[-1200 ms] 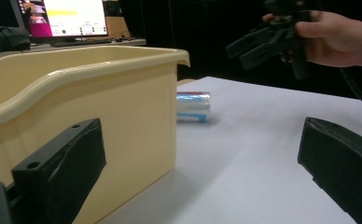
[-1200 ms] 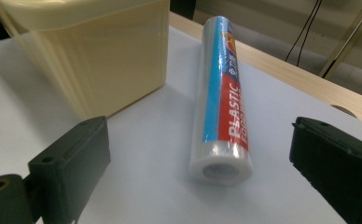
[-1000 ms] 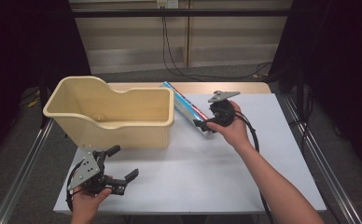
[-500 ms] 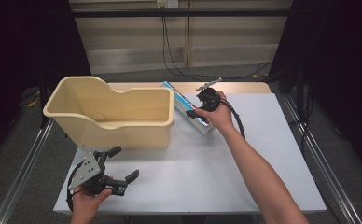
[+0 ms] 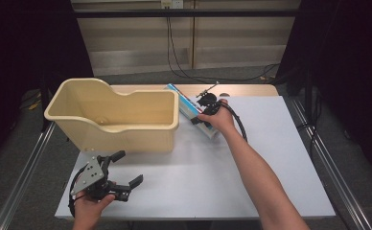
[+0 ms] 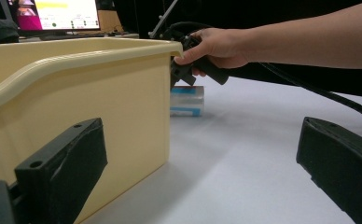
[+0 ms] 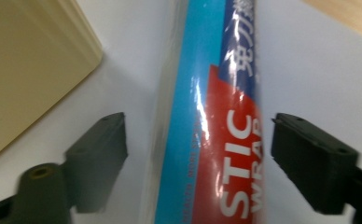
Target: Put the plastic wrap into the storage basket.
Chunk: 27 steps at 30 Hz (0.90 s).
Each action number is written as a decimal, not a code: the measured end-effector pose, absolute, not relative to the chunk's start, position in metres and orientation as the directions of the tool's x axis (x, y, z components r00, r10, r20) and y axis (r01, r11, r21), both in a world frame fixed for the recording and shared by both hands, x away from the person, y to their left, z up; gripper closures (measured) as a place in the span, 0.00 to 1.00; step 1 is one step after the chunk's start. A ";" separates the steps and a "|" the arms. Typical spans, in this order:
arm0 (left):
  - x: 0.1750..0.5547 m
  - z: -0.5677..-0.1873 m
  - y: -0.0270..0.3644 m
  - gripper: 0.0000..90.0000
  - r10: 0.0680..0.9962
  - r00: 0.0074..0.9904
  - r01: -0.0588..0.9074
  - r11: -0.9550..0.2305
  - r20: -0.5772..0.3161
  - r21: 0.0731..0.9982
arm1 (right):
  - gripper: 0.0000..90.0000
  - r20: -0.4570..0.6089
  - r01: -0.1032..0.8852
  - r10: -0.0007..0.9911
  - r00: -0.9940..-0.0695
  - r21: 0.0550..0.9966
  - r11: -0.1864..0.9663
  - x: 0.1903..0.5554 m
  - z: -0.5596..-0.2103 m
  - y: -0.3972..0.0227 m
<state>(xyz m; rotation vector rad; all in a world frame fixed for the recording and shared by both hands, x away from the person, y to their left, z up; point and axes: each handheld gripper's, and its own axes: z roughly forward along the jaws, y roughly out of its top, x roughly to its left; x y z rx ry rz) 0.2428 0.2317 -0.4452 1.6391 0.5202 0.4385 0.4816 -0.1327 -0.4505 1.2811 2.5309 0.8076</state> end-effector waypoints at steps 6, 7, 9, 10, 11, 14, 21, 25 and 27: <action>0.243 -0.445 0.232 0.02 0.568 0.823 0.084 -0.100 -0.013 0.991 | 0.35 0.081 0.720 0.804 -0.589 0.506 0.476 0.483 -0.452 -0.137; 0.243 -0.445 0.232 0.02 0.568 0.823 0.085 -0.102 -0.012 0.991 | 0.35 0.095 0.729 0.810 -0.578 0.505 0.462 0.483 -0.452 -0.138; 0.244 -0.445 0.231 0.02 0.565 0.825 0.083 -0.104 -0.010 0.991 | 0.35 0.097 0.738 0.814 -0.573 0.494 0.461 0.482 -0.451 -0.138; 0.243 -0.445 0.231 0.02 0.563 0.826 0.085 -0.103 -0.013 0.991 | 0.35 0.097 0.738 0.814 -0.573 0.494 0.461 0.482 -0.451 -0.138; 0.243 -0.446 0.231 0.02 0.561 0.828 0.086 -0.105 -0.012 0.991 | 0.35 0.088 0.739 0.812 -0.577 0.480 0.473 0.480 -0.450 -0.138; 0.243 -0.446 0.231 0.02 0.558 0.830 0.089 -0.105 -0.015 0.990 | 0.35 0.089 0.743 0.812 -0.578 0.468 0.478 0.476 -0.449 -0.140; 0.243 -0.445 0.228 0.02 0.552 0.834 0.090 -0.105 -0.017 0.990 | 0.36 0.073 0.748 0.814 -0.577 0.448 0.490 0.447 -0.446 -0.154; 0.243 -0.444 0.223 0.02 0.542 0.841 0.084 -0.118 -0.007 0.990 | 0.36 0.082 0.758 0.820 -0.567 0.443 0.479 0.427 -0.445 -0.166; 0.244 -0.444 0.223 0.02 0.541 0.841 0.083 -0.125 -0.002 0.989 | 0.36 0.081 0.755 0.818 -0.569 0.446 0.481 0.422 -0.445 -0.169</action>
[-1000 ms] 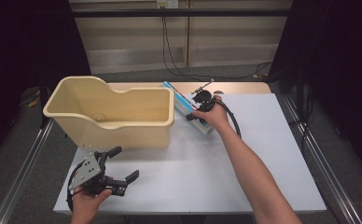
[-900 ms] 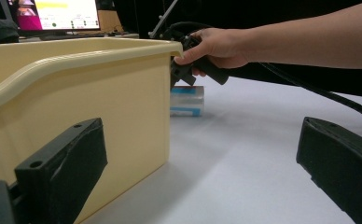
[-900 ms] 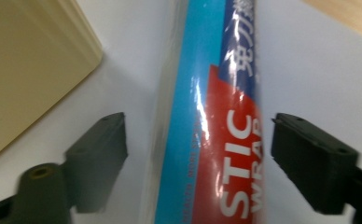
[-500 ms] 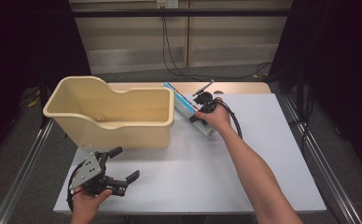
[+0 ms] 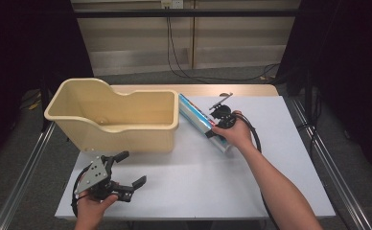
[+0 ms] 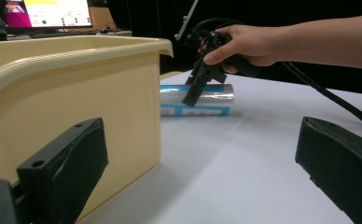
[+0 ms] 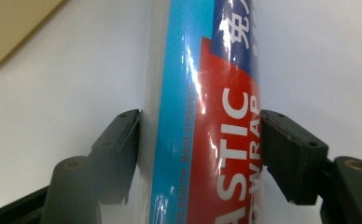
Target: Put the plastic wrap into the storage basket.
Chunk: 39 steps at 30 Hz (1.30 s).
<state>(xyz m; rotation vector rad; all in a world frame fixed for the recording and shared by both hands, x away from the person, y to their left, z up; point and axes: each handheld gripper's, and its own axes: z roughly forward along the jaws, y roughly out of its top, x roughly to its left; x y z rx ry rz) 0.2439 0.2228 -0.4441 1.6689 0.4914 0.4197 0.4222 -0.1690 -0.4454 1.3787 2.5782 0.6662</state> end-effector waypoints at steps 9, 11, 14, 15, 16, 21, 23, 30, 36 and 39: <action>0.246 -0.445 0.217 0.02 0.526 0.851 0.085 -0.130 -0.004 0.988 | 0.36 0.123 0.778 0.827 -0.548 0.438 0.450 0.386 -0.444 -0.196; 0.247 -0.445 0.217 0.02 0.528 0.849 0.086 -0.136 -0.002 0.987 | 0.35 0.122 0.780 0.826 -0.550 0.428 0.456 0.383 -0.443 -0.198; 0.247 -0.445 0.218 0.02 0.529 0.848 0.086 -0.136 -0.001 0.987 | 0.35 0.122 0.781 0.825 -0.552 0.422 0.461 0.383 -0.443 -0.198; 0.247 -0.445 0.218 0.02 0.528 0.849 0.089 -0.135 -0.005 0.987 | 0.35 0.116 0.776 0.820 -0.561 0.420 0.471 0.384 -0.443 -0.198; 0.246 -0.445 0.218 0.02 0.528 0.849 0.090 -0.138 -0.003 0.986 | 0.35 0.110 0.774 0.820 -0.561 0.419 0.474 0.385 -0.442 -0.196; 0.246 -0.446 0.217 0.02 0.529 0.849 0.090 -0.148 0.002 0.985 | 0.34 0.083 0.760 0.817 -0.571 0.429 0.488 0.389 -0.440 -0.192; 0.246 -0.446 0.217 0.02 0.530 0.848 0.089 -0.150 0.004 0.985 | 0.33 0.086 0.762 0.822 -0.562 0.441 0.475 0.393 -0.439 -0.190; 0.246 -0.446 0.219 0.03 0.527 0.850 0.091 -0.153 0.003 0.984 | 0.31 0.080 0.767 0.822 -0.564 0.419 0.485 0.416 -0.445 -0.173; 0.246 -0.447 0.220 0.03 0.529 0.849 0.101 -0.144 -0.010 0.984 | 0.32 0.097 0.779 0.826 -0.555 0.411 0.475 0.436 -0.450 -0.159; 0.246 -0.448 0.223 0.03 0.531 0.847 0.103 -0.143 -0.012 0.984 | 0.32 0.088 0.781 0.829 -0.553 0.401 0.478 0.442 -0.453 -0.153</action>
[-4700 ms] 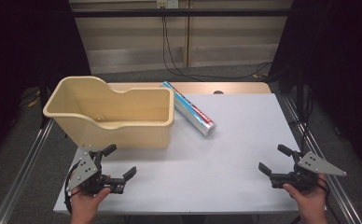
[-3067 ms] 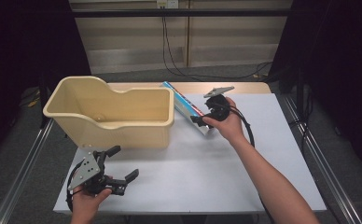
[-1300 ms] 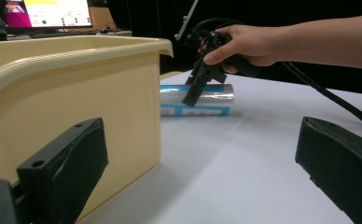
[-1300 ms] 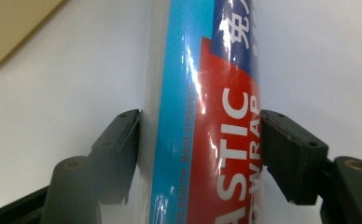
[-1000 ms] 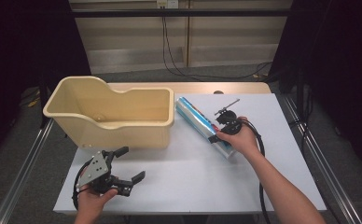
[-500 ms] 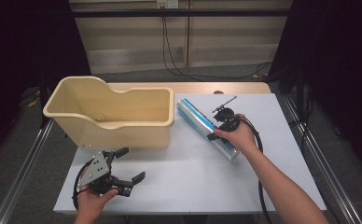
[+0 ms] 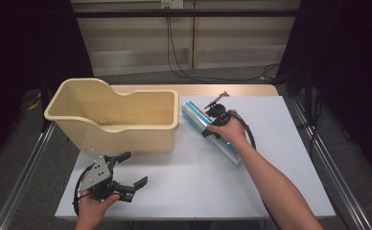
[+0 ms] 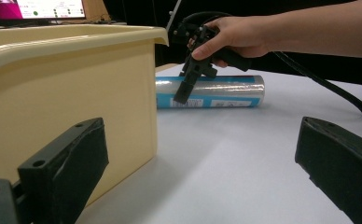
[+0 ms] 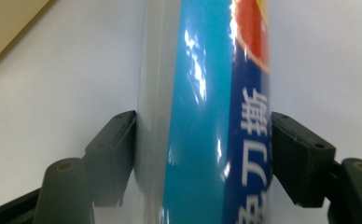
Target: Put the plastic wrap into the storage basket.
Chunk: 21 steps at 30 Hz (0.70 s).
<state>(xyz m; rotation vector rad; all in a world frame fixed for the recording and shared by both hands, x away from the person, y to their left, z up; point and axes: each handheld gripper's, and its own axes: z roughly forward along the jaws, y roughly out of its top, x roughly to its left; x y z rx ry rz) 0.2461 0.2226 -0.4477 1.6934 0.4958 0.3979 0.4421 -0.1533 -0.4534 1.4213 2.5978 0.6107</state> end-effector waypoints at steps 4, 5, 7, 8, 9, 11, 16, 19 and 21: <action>0.246 -0.448 0.224 0.03 0.535 0.845 0.107 -0.144 -0.014 0.984 | 0.33 0.094 0.786 0.833 -0.546 0.401 0.470 0.447 -0.455 -0.151; 0.245 -0.448 0.225 0.03 0.536 0.844 0.106 -0.146 -0.011 0.984 | 0.33 0.096 0.785 0.830 -0.549 0.402 0.472 0.448 -0.455 -0.151; 0.245 -0.448 0.225 0.03 0.535 0.844 0.108 -0.144 -0.015 0.984 | 0.34 0.096 0.791 0.835 -0.542 0.394 0.468 0.451 -0.456 -0.149; 0.244 -0.447 0.225 0.03 0.536 0.844 0.107 -0.145 -0.013 0.984 | 0.34 0.096 0.791 0.835 -0.542 0.394 0.468 0.451 -0.456 -0.149; 0.244 -0.447 0.225 0.03 0.537 0.843 0.106 -0.145 -0.012 0.984 | 0.34 0.093 0.798 0.839 -0.536 0.380 0.468 0.452 -0.455 -0.147; 0.244 -0.448 0.224 0.03 0.534 0.846 0.108 -0.148 -0.013 0.983 | 0.35 0.093 0.802 0.839 -0.537 0.366 0.473 0.453 -0.453 -0.147; 0.244 -0.447 0.225 0.03 0.535 0.845 0.105 -0.150 -0.008 0.983 | 0.35 0.085 0.811 0.844 -0.530 0.340 0.475 0.455 -0.452 -0.144; 0.244 -0.447 0.225 0.03 0.535 0.845 0.106 -0.146 -0.012 0.984 | 0.36 0.082 0.818 0.845 -0.528 0.316 0.480 0.455 -0.450 -0.143; 0.244 -0.447 0.226 0.03 0.537 0.844 0.104 -0.148 -0.008 0.983 | 0.36 0.090 0.821 0.841 -0.534 0.295 0.490 0.455 -0.449 -0.144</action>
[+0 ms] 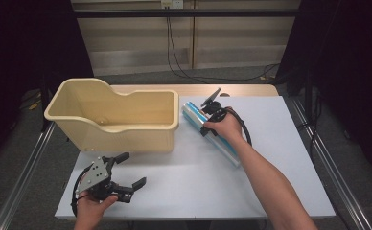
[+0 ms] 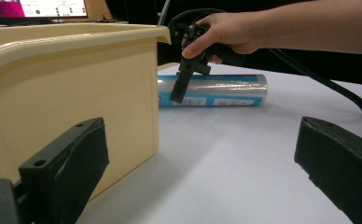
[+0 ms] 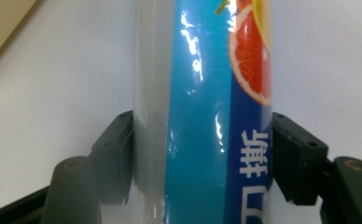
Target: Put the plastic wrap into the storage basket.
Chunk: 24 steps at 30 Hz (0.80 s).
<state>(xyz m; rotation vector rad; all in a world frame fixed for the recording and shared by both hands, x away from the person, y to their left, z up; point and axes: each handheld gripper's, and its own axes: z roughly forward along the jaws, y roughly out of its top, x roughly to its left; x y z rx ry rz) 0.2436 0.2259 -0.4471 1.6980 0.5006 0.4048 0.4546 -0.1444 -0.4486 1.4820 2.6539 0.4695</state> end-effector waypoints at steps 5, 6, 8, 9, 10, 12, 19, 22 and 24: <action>0.242 -0.447 0.227 0.03 0.540 0.842 0.106 -0.142 -0.013 0.984 | 0.36 0.088 0.818 0.840 -0.535 0.303 0.489 0.451 -0.440 -0.154; 0.242 -0.446 0.227 0.03 0.540 0.841 0.104 -0.142 -0.011 0.984 | 0.36 0.091 0.816 0.839 -0.537 0.307 0.489 0.451 -0.437 -0.157; 0.242 -0.445 0.226 0.03 0.541 0.841 0.100 -0.144 -0.006 0.985 | 0.36 0.101 0.818 0.841 -0.531 0.319 0.479 0.450 -0.431 -0.163; 0.242 -0.445 0.226 0.03 0.541 0.841 0.100 -0.144 -0.006 0.985 | 0.36 0.098 0.815 0.840 -0.534 0.325 0.480 0.450 -0.427 -0.166; 0.242 -0.445 0.226 0.03 0.540 0.842 0.097 -0.146 -0.002 0.985 | 0.36 0.098 0.815 0.840 -0.534 0.325 0.480 0.450 -0.427 -0.166; 0.242 -0.445 0.225 0.03 0.540 0.842 0.101 -0.143 -0.008 0.985 | 0.36 0.077 0.807 0.840 -0.537 0.339 0.484 0.447 -0.418 -0.171; 0.243 -0.446 0.223 0.03 0.536 0.844 0.102 -0.142 -0.010 0.984 | 0.36 0.080 0.792 0.833 -0.548 0.369 0.486 0.445 -0.410 -0.177; 0.243 -0.446 0.223 0.03 0.535 0.845 0.101 -0.144 -0.009 0.984 | 0.36 0.078 0.793 0.834 -0.547 0.367 0.486 0.446 -0.416 -0.174; 0.243 -0.445 0.222 0.03 0.533 0.846 0.101 -0.141 -0.011 0.985 | 0.35 0.066 0.790 0.830 -0.554 0.356 0.499 0.448 -0.426 -0.168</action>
